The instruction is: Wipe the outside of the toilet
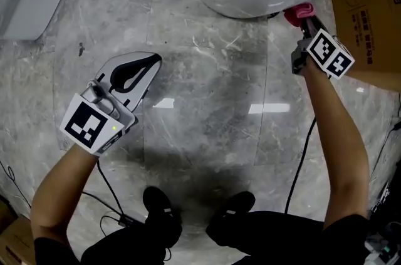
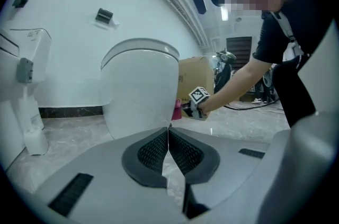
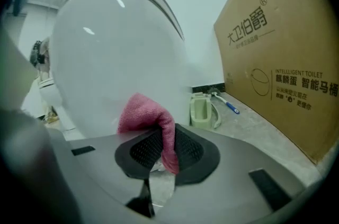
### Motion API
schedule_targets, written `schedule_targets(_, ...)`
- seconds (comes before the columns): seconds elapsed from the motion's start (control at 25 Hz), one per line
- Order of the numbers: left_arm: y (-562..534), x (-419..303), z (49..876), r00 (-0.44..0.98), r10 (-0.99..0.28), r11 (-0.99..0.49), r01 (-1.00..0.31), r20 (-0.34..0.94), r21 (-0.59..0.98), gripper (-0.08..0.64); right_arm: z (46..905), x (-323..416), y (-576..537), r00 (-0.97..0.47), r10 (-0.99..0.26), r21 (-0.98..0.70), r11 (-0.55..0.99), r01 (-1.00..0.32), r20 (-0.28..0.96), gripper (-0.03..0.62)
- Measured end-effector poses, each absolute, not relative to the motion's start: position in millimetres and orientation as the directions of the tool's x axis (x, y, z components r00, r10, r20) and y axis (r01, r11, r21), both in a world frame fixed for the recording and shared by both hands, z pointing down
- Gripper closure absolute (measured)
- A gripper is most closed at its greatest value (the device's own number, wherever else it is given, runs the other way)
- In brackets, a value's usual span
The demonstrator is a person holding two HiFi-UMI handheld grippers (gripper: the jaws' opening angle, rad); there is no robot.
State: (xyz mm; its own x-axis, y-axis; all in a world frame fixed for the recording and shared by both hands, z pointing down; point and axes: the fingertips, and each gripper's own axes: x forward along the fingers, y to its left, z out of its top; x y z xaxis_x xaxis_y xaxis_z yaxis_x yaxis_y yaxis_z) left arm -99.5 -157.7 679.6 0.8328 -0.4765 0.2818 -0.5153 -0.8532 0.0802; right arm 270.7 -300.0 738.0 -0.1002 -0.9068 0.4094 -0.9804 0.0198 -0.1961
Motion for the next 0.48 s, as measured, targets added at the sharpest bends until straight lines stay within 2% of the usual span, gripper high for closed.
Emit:
schedule_targets(0.12, -166.1, -104.5, 659.1, 0.791, -0.550, -0.805, -0.587, 0.268, 0.081, 0.543, 702.8, 236.0, -272.4, -0.219, -0.904, -0.187, 0.160, -0.969, 0.366, 0.520)
schedule_targets(0.32, -157.8, -97.7, 600.9, 0.762, -0.586, -0.778, -0.624, 0.274, 0.071, 0.543, 635.3, 186.2, -204.4, -0.303, -0.887, -0.238, 0.229, -0.944, 0.348, 0.520)
schedule_targets(0.48, -140.5, -97.4, 533.3, 0.722, -0.634, -0.716, -0.683, 0.276, 0.142, 0.543, 556.7, 157.4, -159.7, -0.358, -0.874, -0.228, 0.295, -0.928, 0.327, 0.520)
